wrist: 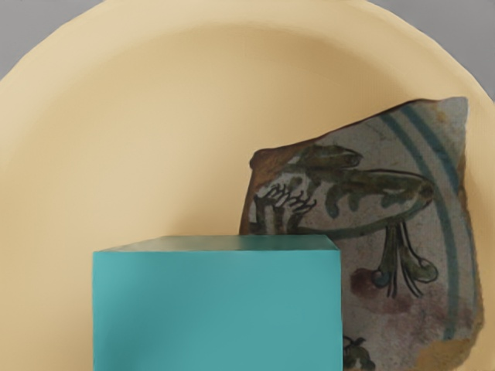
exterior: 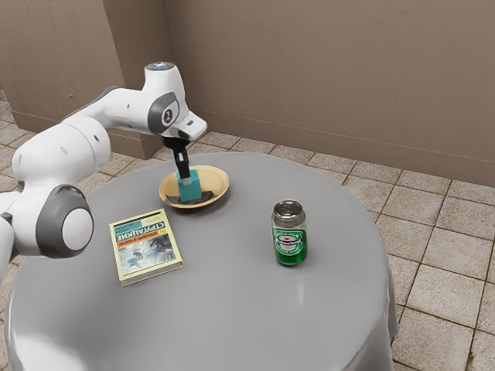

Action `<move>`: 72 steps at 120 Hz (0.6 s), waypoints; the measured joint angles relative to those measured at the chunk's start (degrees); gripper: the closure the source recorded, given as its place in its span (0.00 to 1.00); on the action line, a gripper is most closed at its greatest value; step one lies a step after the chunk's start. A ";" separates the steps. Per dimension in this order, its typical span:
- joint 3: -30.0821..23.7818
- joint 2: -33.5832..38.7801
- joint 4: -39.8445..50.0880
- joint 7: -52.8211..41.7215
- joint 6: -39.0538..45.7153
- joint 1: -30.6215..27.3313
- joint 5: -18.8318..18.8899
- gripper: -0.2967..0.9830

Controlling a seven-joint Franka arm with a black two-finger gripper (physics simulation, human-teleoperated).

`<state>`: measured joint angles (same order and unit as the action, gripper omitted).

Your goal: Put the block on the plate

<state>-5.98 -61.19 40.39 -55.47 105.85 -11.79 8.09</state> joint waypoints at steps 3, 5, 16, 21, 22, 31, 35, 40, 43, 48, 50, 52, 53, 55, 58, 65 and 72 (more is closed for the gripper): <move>0.00 0.03 0.06 -0.14 -0.01 0.00 0.00 0.30; 0.00 0.07 0.10 -0.23 -0.03 0.01 0.00 0.30; 0.01 0.39 0.26 -0.54 -0.37 0.11 0.24 0.27; -0.07 0.70 0.40 -0.56 -0.62 0.22 0.53 0.27; -0.08 0.77 0.44 -0.56 -0.66 0.26 0.58 0.27; 0.26 1.79 1.05 -0.52 -1.16 1.32 0.94 0.26; 0.33 2.49 1.31 -0.48 -1.41 1.72 1.03 0.25; 0.34 3.46 1.56 -0.39 -1.81 1.94 1.12 0.25; 0.35 4.09 1.99 -0.32 -2.02 2.10 1.17 0.25; 0.41 4.96 2.54 -0.17 -2.32 2.57 1.26 0.24; 0.45 5.43 3.09 -0.08 -2.42 2.79 1.29 0.24; 0.50 5.98 3.73 0.01 -2.52 2.99 1.32 0.24; 0.51 6.35 4.22 0.08 -2.56 3.08 1.32 0.24; 0.54 7.02 5.11 0.21 -2.64 3.23 1.34 0.24; 0.59 7.96 6.35 0.47 -2.74 3.40 1.37 0.24; 0.74 9.89 8.93 1.32 -2.87 3.74 1.41 0.24; 0.83 11.95 11.52 2.54 -2.89 3.90 1.44 0.24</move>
<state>-5.14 -49.24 51.91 -52.93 102.97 -7.89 9.54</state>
